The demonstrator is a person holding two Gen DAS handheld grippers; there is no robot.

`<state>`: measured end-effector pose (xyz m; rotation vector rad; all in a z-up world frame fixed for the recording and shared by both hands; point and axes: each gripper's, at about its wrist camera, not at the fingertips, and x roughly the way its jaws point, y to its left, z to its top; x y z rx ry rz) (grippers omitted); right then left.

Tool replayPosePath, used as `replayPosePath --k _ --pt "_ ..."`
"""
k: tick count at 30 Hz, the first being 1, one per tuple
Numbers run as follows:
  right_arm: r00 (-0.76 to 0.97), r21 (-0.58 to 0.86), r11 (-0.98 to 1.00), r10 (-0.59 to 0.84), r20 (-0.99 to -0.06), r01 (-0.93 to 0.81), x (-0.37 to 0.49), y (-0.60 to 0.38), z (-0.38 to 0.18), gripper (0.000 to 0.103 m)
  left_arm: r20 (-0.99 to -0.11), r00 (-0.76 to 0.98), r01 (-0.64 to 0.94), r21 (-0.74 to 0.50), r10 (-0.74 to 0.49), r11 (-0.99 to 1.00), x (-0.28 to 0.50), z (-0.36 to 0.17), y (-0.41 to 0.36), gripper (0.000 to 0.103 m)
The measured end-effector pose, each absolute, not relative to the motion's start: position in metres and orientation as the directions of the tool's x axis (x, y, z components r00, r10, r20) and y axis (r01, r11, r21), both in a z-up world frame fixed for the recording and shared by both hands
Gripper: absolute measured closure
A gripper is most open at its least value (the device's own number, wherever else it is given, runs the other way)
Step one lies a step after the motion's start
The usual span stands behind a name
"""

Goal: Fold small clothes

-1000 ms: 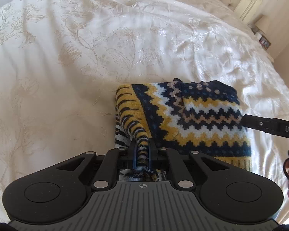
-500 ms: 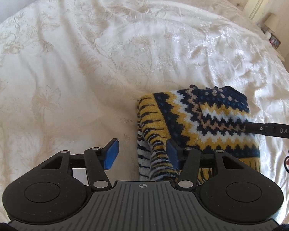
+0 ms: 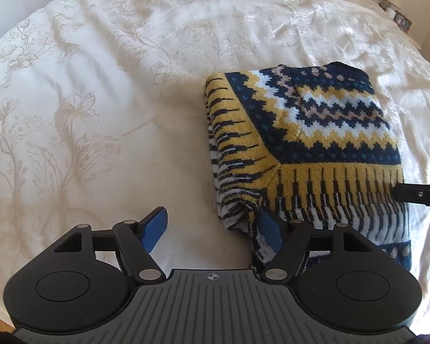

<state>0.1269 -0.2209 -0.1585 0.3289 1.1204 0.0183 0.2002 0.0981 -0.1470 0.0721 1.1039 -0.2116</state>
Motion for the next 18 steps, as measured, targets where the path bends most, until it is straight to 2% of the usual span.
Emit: replayPosePath --k 13,16,18 --pt "0.486 0.205 0.979 0.188 -0.854 -0.017 0.090 -0.196 -0.125 0.001 -0.868 0.479 0.245 -0.007 -0.127 0.970 0.154 -0.112 0.089 0.033" --pt "0.492 0.162 0.984 0.180 -0.852 -0.079 0.081 -0.190 -0.120 0.001 -0.876 0.468 0.252 0.004 -0.118 0.968 0.142 -0.107 0.085 0.026" --pt "0.501 0.143 0.984 0.178 -0.847 -0.107 0.076 -0.188 -0.116 0.001 -0.881 0.462 0.255 0.022 -0.102 0.967 0.136 -0.105 0.080 0.018"
